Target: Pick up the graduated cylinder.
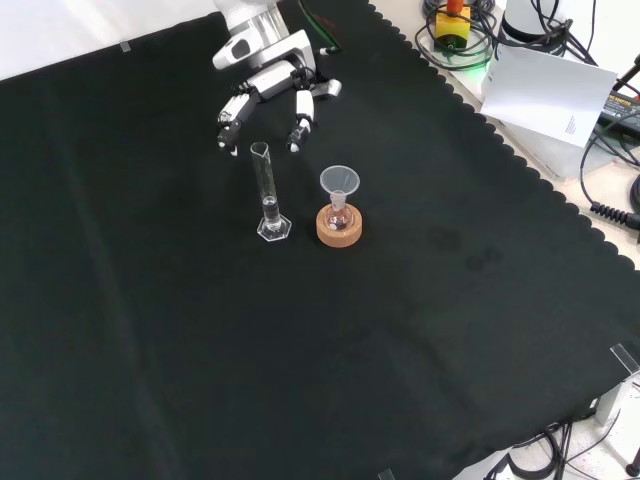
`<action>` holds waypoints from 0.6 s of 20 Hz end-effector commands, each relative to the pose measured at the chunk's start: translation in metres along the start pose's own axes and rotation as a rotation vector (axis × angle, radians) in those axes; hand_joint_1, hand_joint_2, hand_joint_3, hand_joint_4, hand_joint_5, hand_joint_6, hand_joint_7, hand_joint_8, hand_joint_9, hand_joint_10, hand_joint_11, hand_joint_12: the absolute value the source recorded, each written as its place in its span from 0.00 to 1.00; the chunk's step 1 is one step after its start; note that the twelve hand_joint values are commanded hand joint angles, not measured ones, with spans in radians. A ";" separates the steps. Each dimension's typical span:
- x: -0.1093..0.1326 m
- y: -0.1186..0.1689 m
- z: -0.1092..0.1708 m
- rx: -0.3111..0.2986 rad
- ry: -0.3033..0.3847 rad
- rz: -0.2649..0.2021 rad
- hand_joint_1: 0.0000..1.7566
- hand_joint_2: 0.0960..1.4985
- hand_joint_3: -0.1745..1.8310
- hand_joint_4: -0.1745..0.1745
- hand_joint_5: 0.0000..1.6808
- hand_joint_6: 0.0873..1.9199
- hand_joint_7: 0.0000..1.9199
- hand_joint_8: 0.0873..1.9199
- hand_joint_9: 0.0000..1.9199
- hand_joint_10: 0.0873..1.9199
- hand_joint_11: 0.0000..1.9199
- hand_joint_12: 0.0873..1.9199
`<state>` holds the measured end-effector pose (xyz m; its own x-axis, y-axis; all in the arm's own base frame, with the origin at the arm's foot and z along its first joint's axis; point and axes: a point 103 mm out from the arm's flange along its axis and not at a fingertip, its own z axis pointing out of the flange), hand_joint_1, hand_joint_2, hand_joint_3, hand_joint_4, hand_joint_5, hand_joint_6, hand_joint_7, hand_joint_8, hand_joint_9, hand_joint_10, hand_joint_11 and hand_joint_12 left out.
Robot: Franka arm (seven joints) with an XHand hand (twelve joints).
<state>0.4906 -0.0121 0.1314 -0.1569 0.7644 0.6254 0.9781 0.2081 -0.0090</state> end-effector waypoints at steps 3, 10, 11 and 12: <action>-0.001 0.012 0.018 -0.015 0.087 -0.030 0.52 0.41 0.35 0.50 0.26 0.00 0.22 0.30 0.33 0.27 0.20 0.68; -0.005 0.022 0.035 -0.007 0.167 -0.076 0.53 0.40 0.36 0.51 0.27 0.00 0.21 0.29 0.33 0.26 0.20 0.68; -0.004 0.024 0.037 -0.005 0.174 -0.085 0.53 0.40 0.36 0.51 0.27 0.00 0.21 0.29 0.33 0.26 0.20 0.67; -0.004 0.025 0.039 -0.004 0.183 -0.093 0.54 0.40 0.36 0.51 0.27 0.00 0.21 0.29 0.33 0.26 0.20 0.67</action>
<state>0.5045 0.0047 0.1028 -0.1907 0.6636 0.7234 0.9690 0.2453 0.0304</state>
